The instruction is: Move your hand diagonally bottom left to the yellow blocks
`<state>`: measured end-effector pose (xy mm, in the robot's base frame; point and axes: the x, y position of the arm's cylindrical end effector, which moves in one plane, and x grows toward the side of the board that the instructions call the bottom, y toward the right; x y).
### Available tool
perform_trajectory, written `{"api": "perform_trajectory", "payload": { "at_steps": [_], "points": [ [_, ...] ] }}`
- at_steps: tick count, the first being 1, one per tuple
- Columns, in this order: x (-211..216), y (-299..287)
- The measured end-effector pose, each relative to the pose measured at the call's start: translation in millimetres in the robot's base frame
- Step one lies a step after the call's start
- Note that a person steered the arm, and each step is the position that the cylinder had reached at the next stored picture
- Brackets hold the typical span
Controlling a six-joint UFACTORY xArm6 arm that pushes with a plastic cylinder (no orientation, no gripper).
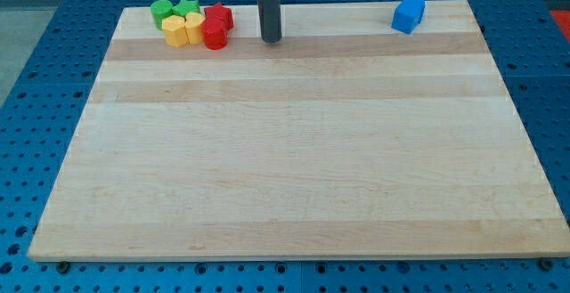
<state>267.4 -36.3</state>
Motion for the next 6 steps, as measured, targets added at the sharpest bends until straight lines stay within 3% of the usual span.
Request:
{"api": "perform_trajectory", "payload": {
  "at_steps": [2,3,4,6],
  "points": [
    [-1.2,0.2],
    [27.7,-6.0],
    [67.8,-45.2],
    [80.9,-199.2]
  ]
}}
